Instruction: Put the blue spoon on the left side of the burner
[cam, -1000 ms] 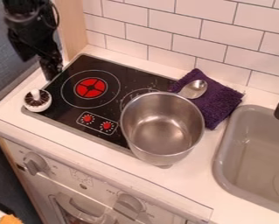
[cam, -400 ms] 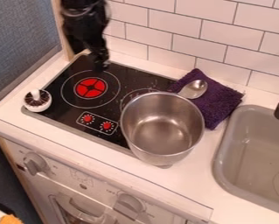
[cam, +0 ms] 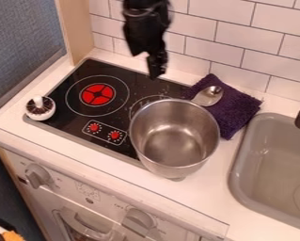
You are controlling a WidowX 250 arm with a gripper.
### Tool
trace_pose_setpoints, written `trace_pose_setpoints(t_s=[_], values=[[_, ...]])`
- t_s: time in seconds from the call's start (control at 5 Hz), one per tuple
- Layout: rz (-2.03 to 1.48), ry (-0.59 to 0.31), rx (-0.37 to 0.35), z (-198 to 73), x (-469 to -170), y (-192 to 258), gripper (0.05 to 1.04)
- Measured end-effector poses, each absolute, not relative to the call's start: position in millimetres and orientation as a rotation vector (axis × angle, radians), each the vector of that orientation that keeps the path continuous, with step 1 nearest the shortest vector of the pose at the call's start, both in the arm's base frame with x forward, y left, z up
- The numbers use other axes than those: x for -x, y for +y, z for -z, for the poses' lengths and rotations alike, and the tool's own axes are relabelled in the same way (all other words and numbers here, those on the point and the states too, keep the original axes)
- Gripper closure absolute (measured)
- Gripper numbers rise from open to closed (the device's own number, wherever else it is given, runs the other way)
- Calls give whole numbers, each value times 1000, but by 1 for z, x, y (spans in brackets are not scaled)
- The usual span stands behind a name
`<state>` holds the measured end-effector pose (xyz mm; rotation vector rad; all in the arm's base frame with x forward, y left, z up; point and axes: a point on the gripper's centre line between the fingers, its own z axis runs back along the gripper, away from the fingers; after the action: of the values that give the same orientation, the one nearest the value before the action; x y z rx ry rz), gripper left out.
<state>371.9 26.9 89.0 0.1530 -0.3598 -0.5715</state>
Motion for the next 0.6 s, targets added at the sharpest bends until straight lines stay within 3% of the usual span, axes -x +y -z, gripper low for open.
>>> trace_pose_setpoints(t_s=[0.6], values=[[740, -367, -91, -76, -416, -62, 83]])
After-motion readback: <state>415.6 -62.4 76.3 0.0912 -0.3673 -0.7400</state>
